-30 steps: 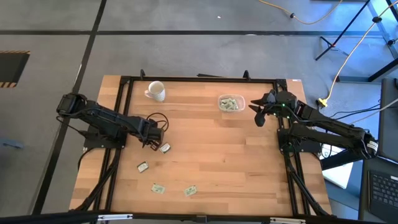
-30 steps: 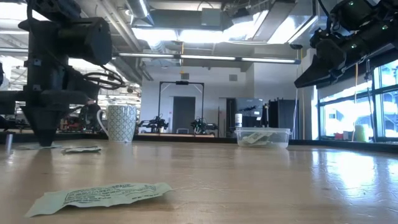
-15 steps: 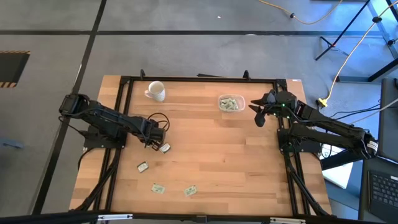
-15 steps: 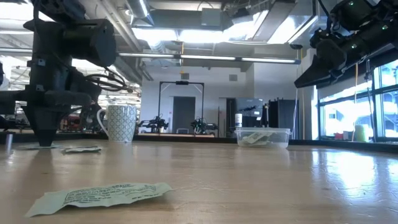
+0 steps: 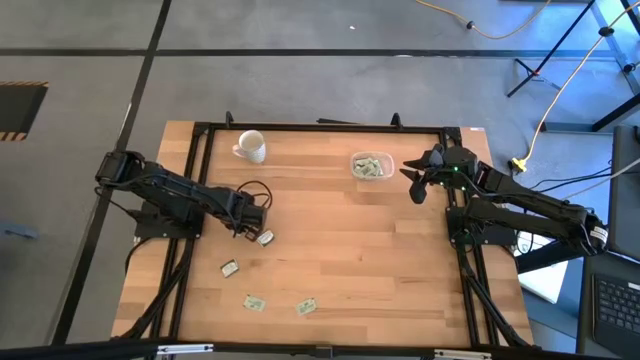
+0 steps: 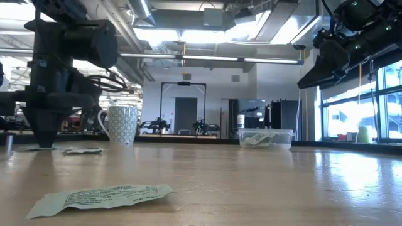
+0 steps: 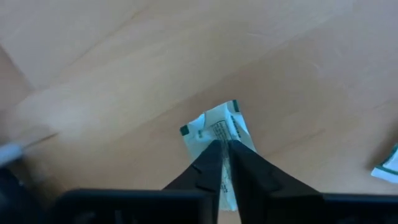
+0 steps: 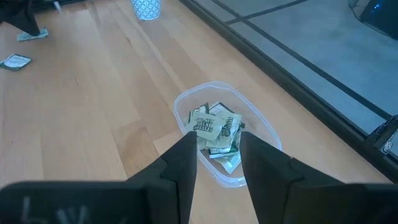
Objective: Pick and place items into bin
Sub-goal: Put the stevia packet into the transparent bin
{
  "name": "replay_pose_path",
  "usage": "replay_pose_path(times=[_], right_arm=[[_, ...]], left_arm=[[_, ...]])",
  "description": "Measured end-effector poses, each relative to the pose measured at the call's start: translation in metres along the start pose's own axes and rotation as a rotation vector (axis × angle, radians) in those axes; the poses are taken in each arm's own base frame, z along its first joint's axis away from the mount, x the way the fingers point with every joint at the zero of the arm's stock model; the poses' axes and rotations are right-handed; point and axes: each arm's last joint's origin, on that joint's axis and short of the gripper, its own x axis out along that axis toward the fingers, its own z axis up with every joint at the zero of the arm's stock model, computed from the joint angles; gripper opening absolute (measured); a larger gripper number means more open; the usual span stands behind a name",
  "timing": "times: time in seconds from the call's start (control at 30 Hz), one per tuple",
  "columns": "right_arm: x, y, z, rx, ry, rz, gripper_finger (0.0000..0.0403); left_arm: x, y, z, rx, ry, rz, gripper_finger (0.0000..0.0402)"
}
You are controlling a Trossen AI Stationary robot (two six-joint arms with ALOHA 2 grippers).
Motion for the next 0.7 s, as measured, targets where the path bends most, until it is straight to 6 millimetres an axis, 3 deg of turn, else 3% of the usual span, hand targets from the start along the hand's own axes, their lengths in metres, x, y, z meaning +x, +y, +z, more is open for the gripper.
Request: replay_pose_path(times=[0.17,0.3,0.7], right_arm=[[0.0000,0.0000,0.0000,0.000,0.000,0.000,0.0126],[0.0000,0.0000,0.0000,0.000,-0.001,0.000,0.0126],[0.0000,0.0000,0.0001,0.000,-0.001,0.000,0.0126]], left_arm=[[0.0001,0.0010,-0.0005,-0.076,0.008,0.008,0.0071],[0.0002,0.0010,-0.0009,-0.103,0.025,0.004,0.0080],[0.0002,-0.0006,-0.0009,-0.122,0.042,-0.017,0.0011]])
